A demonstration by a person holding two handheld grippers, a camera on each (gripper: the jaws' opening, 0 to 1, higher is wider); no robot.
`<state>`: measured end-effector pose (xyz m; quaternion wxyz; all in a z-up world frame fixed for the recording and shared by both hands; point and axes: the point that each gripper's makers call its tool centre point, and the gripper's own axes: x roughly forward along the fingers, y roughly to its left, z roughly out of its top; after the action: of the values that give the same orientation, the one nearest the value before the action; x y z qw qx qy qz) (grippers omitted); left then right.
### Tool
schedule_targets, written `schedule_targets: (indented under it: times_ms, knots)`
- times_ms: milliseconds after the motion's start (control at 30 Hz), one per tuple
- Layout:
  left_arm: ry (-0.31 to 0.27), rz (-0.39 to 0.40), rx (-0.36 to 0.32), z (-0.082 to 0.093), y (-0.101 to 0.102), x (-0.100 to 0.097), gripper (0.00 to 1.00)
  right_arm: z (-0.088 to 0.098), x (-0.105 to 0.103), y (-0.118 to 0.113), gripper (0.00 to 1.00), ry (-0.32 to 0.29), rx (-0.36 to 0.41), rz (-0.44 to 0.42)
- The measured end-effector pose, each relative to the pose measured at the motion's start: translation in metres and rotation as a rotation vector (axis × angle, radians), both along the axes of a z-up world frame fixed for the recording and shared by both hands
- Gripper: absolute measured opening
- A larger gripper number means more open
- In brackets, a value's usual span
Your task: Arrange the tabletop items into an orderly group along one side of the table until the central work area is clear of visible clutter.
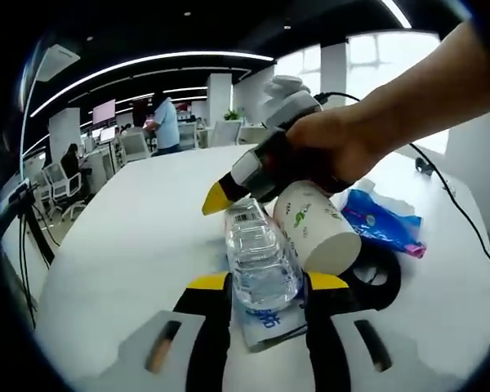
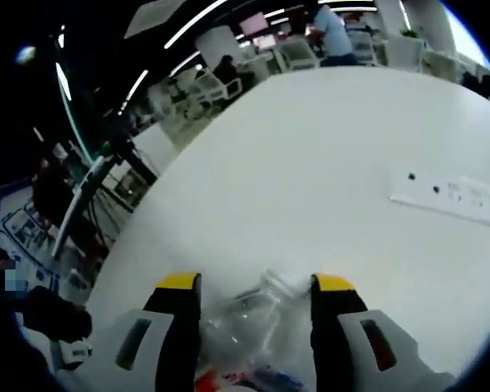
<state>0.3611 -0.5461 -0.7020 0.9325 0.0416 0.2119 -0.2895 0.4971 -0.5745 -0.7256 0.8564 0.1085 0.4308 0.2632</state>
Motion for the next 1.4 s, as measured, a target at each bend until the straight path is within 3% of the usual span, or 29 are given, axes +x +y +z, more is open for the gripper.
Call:
schedule_targets:
  times_ms: [200,400,567,667,1100,1267,1400]
  knots:
    - [0.004,0.002,0.011,0.000,-0.001,0.001,0.34,-0.004,0.009,-0.001,0.47,0.018,0.019,-0.022]
    - [0.012,-0.006,0.015,-0.002,0.000,0.001,0.34,-0.007,0.013,-0.013,0.32,0.120,0.124,-0.127]
    - [0.018,-0.012,0.013,-0.003,0.000,0.002,0.34,-0.006,0.013,-0.013,0.28,0.115,0.128,-0.116]
    - [0.027,-0.014,0.025,-0.006,0.001,0.001,0.34,-0.005,0.016,-0.017,0.21,0.172,0.181,-0.181]
    - [0.036,-0.010,0.019,-0.008,0.002,-0.001,0.34,0.007,0.008,-0.016,0.20,0.124,0.142,-0.121]
    - [0.042,-0.011,0.024,-0.010,0.003,-0.005,0.34,0.018,0.006,-0.011,0.19,0.069,0.125,-0.095]
    - [0.049,-0.014,0.026,-0.012,0.003,-0.008,0.34,0.034,0.000,-0.006,0.19,-0.012,0.088,-0.053]
